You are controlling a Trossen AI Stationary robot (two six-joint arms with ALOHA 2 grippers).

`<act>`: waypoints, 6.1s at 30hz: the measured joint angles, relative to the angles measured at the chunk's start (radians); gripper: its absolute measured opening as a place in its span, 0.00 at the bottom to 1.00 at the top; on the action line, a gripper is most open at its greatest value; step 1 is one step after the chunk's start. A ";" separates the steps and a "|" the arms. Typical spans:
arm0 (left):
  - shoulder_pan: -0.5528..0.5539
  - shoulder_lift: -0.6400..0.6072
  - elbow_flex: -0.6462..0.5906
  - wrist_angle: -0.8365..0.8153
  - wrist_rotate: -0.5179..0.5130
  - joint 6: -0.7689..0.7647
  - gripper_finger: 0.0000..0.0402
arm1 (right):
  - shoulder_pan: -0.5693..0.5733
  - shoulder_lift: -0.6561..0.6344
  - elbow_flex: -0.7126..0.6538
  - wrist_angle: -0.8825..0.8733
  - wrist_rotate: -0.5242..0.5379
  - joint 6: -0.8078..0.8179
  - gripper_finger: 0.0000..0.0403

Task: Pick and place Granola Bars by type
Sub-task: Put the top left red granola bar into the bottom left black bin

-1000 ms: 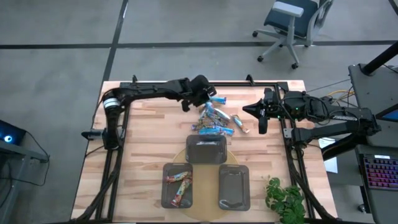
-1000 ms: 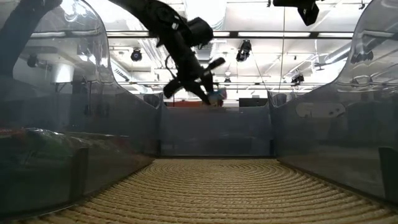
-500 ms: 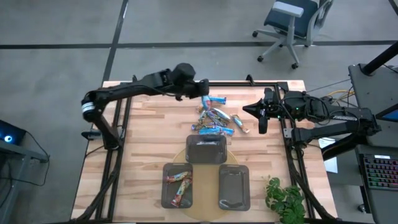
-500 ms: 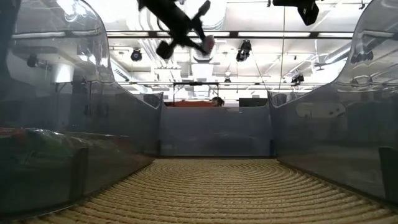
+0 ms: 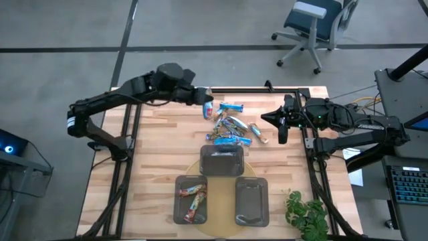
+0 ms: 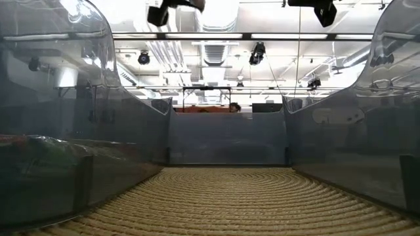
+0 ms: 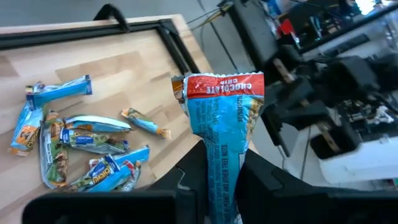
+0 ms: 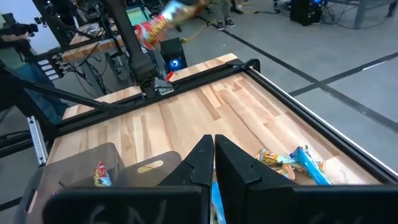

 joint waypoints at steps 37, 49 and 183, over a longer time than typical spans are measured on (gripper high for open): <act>-0.019 -0.159 0.000 -0.044 0.168 0.241 0.12 | 0.000 0.000 0.000 -0.002 0.000 0.032 0.02; -0.129 -0.213 0.000 0.028 0.209 0.405 0.12 | 0.000 0.013 0.000 -0.004 0.001 0.032 0.02; -0.642 0.459 -0.068 -0.382 0.092 0.577 0.16 | 0.000 0.083 0.000 -0.081 -0.008 0.033 0.02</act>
